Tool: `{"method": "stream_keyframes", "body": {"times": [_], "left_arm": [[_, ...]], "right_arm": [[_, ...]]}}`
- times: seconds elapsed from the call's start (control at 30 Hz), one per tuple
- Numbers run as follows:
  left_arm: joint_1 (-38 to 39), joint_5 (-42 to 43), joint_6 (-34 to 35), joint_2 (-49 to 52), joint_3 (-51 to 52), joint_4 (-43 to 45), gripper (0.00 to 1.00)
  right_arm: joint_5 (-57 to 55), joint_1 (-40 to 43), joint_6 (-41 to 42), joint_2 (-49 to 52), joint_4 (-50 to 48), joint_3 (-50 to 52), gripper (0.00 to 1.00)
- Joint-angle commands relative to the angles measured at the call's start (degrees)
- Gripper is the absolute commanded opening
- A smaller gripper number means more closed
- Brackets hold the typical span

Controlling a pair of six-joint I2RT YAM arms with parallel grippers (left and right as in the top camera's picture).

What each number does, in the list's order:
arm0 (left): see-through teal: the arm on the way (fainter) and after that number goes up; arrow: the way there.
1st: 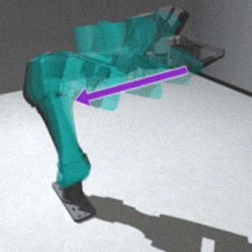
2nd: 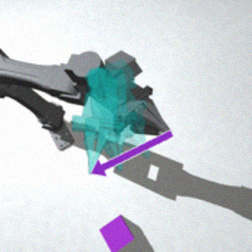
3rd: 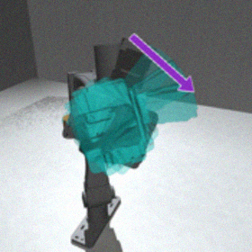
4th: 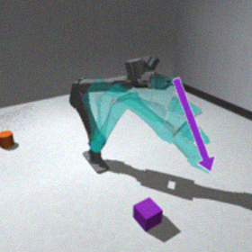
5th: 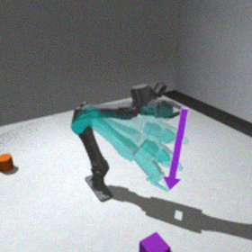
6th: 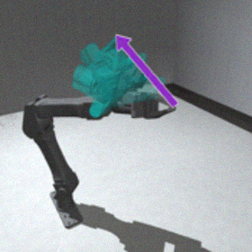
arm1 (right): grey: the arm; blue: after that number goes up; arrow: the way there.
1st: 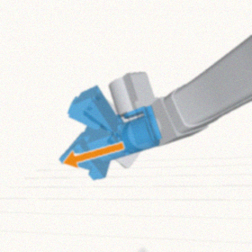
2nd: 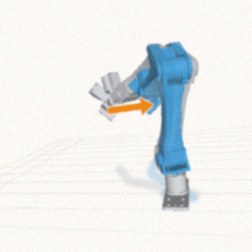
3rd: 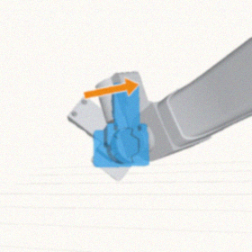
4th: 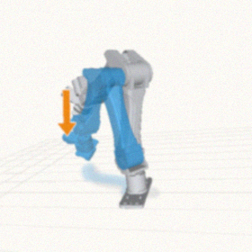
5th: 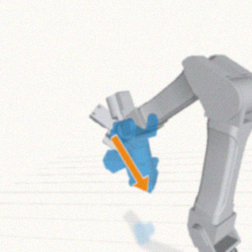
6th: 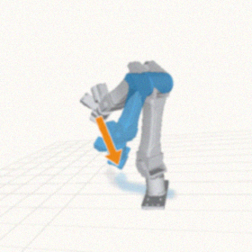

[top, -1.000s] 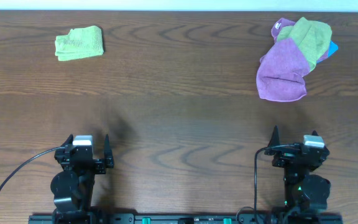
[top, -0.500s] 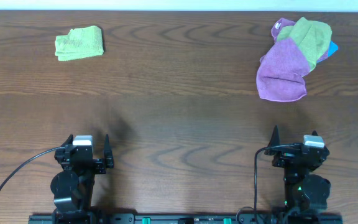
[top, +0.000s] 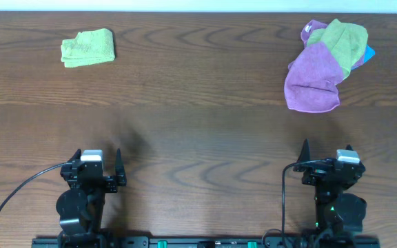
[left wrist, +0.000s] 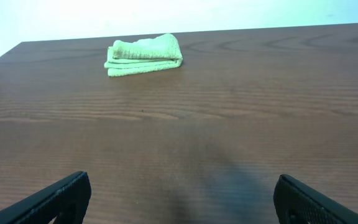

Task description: Fold the cloth

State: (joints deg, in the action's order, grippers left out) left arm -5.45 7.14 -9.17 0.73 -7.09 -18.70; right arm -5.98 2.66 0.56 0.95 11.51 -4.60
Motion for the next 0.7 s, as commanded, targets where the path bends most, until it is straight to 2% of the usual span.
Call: {"method": "stream_keyframes", "body": {"times": [0.0,0.5,0.67], "left_arm": [[0.2,0.4,0.2,-0.5,1.4,-0.1,0.95],[0.2,0.4,0.2,-0.5,1.4,-0.1,0.95],[0.2,0.4,0.2,-0.5,1.4,-0.1,0.95]], "right_arm": [[0.4,0.3,-0.9,-0.7,0.2,1.0,0.99],[0.2,0.3,-0.9,-0.7,-0.2,1.0,0.99],[-1.7,0.3,-2.1,-0.7,-9.1,1.0,0.99]]}}
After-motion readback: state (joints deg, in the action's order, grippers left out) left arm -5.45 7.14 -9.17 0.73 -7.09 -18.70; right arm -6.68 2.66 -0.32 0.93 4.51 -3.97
